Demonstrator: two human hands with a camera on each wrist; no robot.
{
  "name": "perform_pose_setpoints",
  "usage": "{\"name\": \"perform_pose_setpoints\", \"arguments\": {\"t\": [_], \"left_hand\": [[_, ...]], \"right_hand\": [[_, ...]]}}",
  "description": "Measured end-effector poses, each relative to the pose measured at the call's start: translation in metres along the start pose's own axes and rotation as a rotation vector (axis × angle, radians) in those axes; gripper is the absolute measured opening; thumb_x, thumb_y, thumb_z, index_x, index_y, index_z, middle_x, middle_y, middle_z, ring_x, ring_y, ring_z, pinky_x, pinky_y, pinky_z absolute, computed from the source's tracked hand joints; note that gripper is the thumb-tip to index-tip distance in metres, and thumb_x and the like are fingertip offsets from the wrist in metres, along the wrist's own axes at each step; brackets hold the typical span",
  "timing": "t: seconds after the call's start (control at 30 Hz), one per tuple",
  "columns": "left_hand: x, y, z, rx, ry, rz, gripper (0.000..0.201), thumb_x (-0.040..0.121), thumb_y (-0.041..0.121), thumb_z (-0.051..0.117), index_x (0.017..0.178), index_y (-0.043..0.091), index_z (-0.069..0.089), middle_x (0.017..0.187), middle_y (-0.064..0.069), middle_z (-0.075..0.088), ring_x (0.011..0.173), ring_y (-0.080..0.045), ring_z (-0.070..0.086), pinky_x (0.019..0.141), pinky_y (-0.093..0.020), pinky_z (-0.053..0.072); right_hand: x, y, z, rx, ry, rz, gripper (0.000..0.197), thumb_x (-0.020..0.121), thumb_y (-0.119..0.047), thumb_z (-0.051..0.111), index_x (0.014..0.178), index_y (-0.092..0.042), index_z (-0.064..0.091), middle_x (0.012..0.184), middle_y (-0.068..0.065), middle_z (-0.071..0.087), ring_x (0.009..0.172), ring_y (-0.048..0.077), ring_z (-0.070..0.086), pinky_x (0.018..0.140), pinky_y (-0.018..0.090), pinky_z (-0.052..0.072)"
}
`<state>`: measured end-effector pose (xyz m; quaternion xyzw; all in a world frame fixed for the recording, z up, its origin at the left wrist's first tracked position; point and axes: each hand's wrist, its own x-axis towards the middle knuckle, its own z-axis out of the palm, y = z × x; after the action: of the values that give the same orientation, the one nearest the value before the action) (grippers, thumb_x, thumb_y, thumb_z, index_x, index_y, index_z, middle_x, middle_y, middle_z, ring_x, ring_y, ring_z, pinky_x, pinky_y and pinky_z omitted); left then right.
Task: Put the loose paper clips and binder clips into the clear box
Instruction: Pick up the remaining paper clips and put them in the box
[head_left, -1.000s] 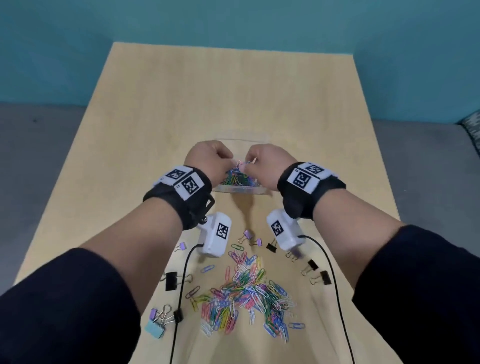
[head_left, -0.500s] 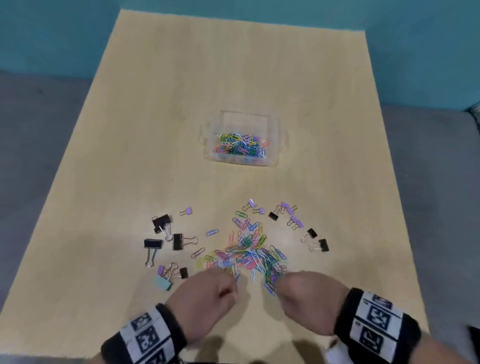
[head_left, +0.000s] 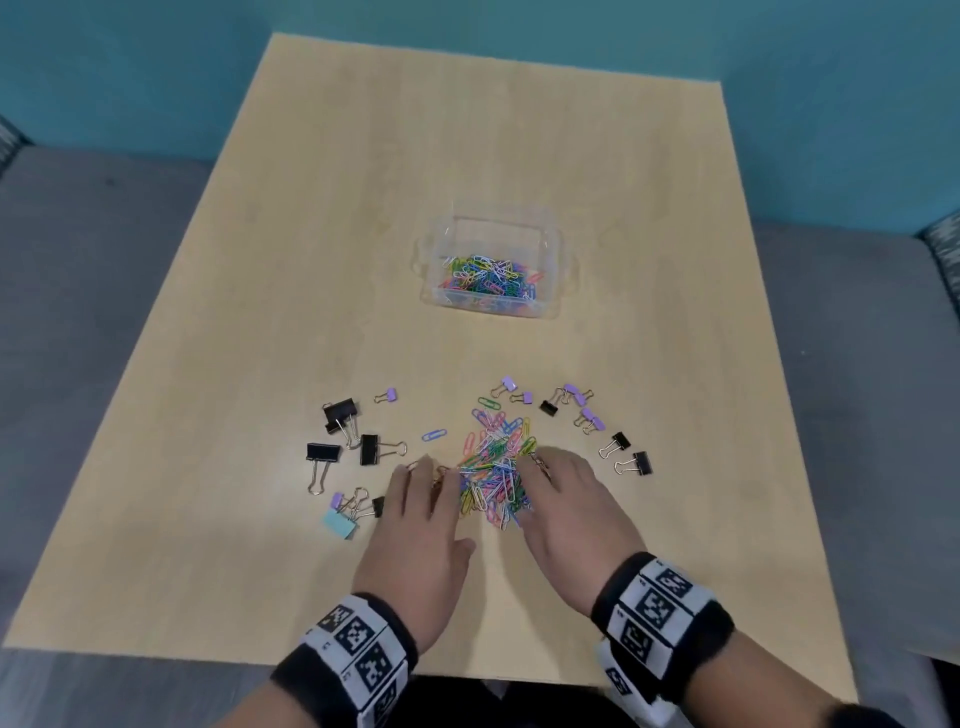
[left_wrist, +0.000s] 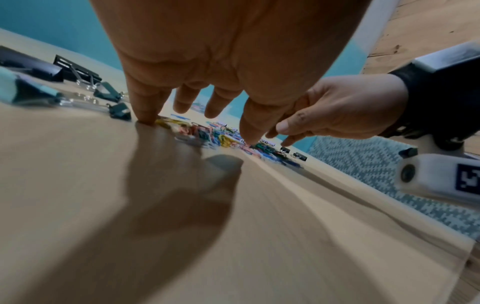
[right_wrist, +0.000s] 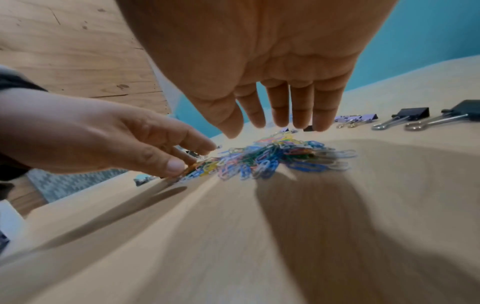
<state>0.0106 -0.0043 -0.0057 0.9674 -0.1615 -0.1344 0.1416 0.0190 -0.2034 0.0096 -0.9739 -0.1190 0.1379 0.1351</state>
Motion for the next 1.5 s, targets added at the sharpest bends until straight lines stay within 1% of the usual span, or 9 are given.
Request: {"name": "perform_pose_setpoints", "arguments": {"t": [0.1,0.27,0.43,0.53,0.63,0.9,1.07,1.2,1.5], "left_hand": [[0.002,0.006,0.001,-0.037,0.018,0.068,0.064,0.078,0.029,0.063,0.134,0.007,0.041,0.134,-0.018,0.043,0.125,-0.035,0.035,0.109,-0.041,0.028],[0.031,0.006,-0.011,-0.093,0.085,0.067,0.057,0.081,0.012,0.061,0.134,0.006,0.042,0.136,-0.02,0.045,0.122,-0.037,0.043,0.101,-0.043,0.04],[0.089,-0.007,-0.009,0.062,-0.073,0.049,0.063,0.084,0.023,0.014,0.144,0.004,0.022,0.15,-0.018,0.025,0.14,-0.034,0.016,0.113,-0.045,0.021],[0.084,-0.006,-0.014,0.13,-0.047,0.031,0.057,0.077,0.014,0.044,0.131,-0.004,0.042,0.131,-0.022,0.048,0.129,-0.039,0.037,0.109,-0.048,0.03],[0.058,-0.003,-0.014,0.135,0.075,0.07,0.049,0.06,-0.001,0.068,0.108,-0.004,0.06,0.106,-0.021,0.063,0.107,-0.04,0.057,0.095,-0.047,0.047],[0.023,-0.005,-0.004,-0.006,0.022,0.133,0.052,0.075,0.017,0.068,0.124,0.01,0.054,0.126,-0.012,0.056,0.116,-0.033,0.051,0.095,-0.042,0.048],[0.019,-0.006,-0.008,-0.077,-0.074,-0.007,0.082,0.076,0.033,0.069,0.144,0.021,0.024,0.148,-0.009,0.028,0.127,-0.03,0.03,0.103,-0.039,0.037],[0.044,0.003,-0.006,-0.068,-0.067,0.017,0.084,0.077,0.039,0.068,0.145,0.025,0.02,0.152,-0.006,0.019,0.127,-0.027,0.021,0.104,-0.039,0.036],[0.076,0.008,-0.005,-0.025,0.005,0.063,0.039,0.076,0.007,0.057,0.112,0.02,0.056,0.117,-0.005,0.046,0.095,-0.026,0.04,0.086,-0.033,0.042]], "right_hand": [[0.005,-0.002,0.01,-0.05,-0.049,0.033,0.064,0.089,-0.035,0.054,0.143,-0.009,0.032,0.146,0.017,0.035,0.138,0.036,0.028,0.108,0.046,0.035],[0.016,-0.01,-0.003,-0.039,-0.033,-0.017,0.052,0.088,-0.025,0.051,0.135,-0.007,0.041,0.132,0.013,0.049,0.127,0.035,0.041,0.101,0.044,0.041],[0.061,-0.01,-0.015,-0.003,-0.014,-0.134,0.059,0.085,-0.004,0.045,0.142,-0.001,0.031,0.146,0.019,0.035,0.137,0.034,0.028,0.115,0.039,0.024],[0.08,-0.013,-0.006,-0.055,-0.128,-0.176,0.065,0.087,-0.006,0.042,0.147,0.0,0.018,0.155,0.019,0.017,0.144,0.032,0.014,0.118,0.038,0.015],[0.079,-0.013,0.005,-0.145,-0.17,-0.187,0.065,0.088,-0.011,0.043,0.147,0.001,0.018,0.154,0.022,0.019,0.144,0.035,0.014,0.114,0.046,0.025],[0.005,0.003,-0.003,-0.025,-0.032,-0.191,0.052,0.08,-0.011,0.047,0.132,-0.009,0.044,0.129,0.009,0.05,0.117,0.031,0.047,0.096,0.041,0.046],[-0.028,0.01,-0.005,0.017,-0.16,0.254,0.082,0.083,-0.048,0.058,0.148,-0.028,0.012,0.144,0.002,0.025,0.115,0.027,0.038,0.087,0.036,0.047],[-0.005,-0.002,0.006,-0.01,-0.123,0.209,0.085,0.082,-0.054,0.058,0.148,-0.029,0.011,0.146,0.003,0.025,0.114,0.028,0.035,0.086,0.038,0.047],[0.04,-0.014,-0.003,-0.032,-0.119,0.116,0.055,0.079,-0.005,0.053,0.13,-0.017,0.04,0.127,0.008,0.04,0.105,0.03,0.038,0.074,0.035,0.044]]}}
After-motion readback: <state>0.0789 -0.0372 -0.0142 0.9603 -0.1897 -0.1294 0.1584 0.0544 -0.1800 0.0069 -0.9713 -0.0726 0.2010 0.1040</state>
